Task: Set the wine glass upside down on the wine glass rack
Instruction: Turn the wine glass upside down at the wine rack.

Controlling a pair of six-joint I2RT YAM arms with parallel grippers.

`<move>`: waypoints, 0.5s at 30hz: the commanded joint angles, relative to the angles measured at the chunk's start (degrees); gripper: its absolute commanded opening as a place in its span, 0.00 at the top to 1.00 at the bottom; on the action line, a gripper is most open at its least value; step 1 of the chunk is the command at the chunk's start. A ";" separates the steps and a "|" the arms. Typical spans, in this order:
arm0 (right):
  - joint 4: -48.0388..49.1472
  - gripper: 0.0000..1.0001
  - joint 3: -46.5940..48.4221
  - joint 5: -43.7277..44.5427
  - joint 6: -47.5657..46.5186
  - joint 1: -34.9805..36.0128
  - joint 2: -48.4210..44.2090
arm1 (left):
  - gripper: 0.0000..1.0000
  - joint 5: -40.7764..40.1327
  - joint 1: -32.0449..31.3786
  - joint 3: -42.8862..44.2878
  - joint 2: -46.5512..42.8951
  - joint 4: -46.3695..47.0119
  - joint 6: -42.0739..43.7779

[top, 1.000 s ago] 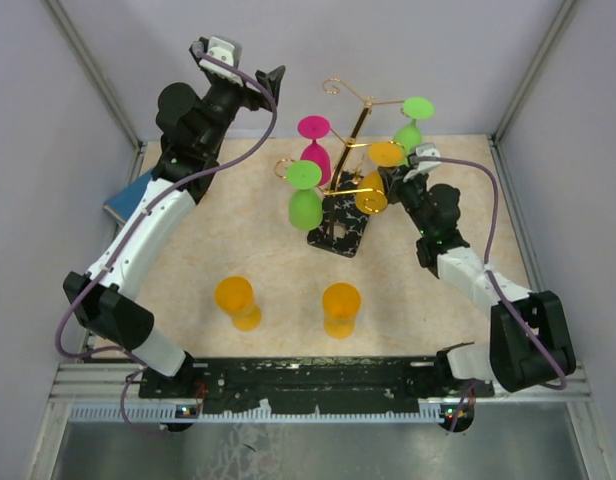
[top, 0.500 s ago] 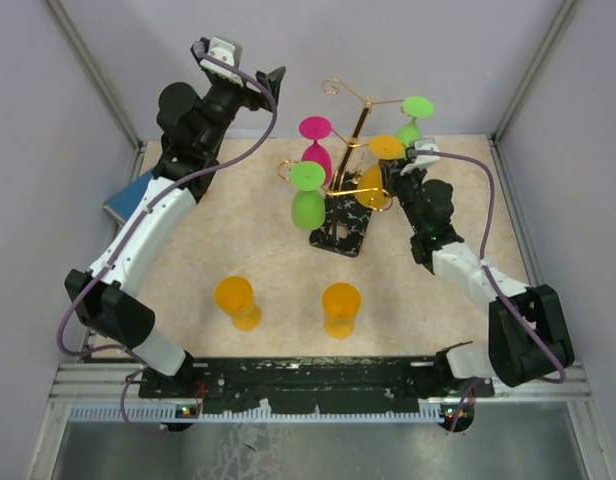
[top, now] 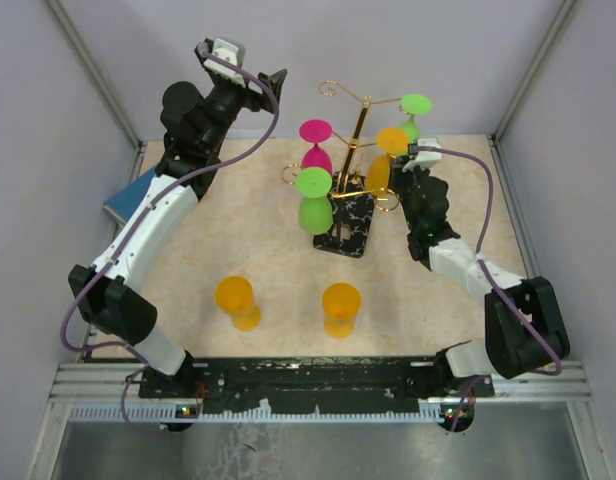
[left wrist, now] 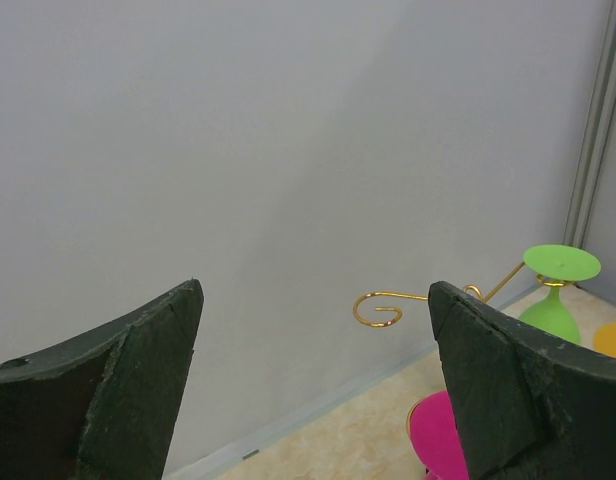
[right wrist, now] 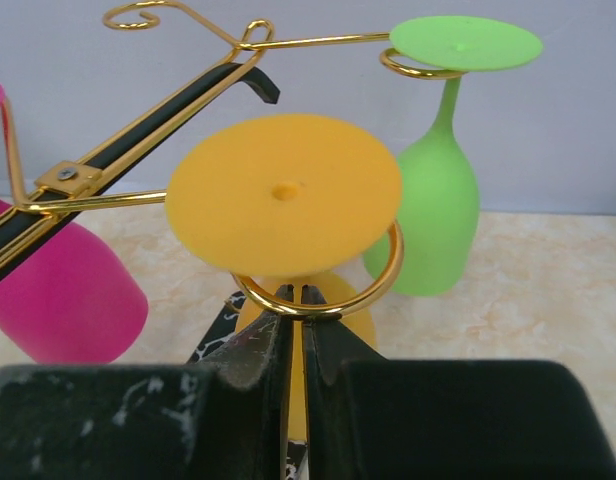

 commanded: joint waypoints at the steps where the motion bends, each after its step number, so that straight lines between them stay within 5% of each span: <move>1: 5.80 1.00 2.77 5.67 -1.02 0.28 0.27 | 0.00 0.97 0.70 0.96 0.65 1.64 -0.31; 15: 4.39 1.00 -0.43 10.71 -2.87 0.31 -4.67 | 0.00 2.03 1.35 1.42 1.42 1.82 -1.21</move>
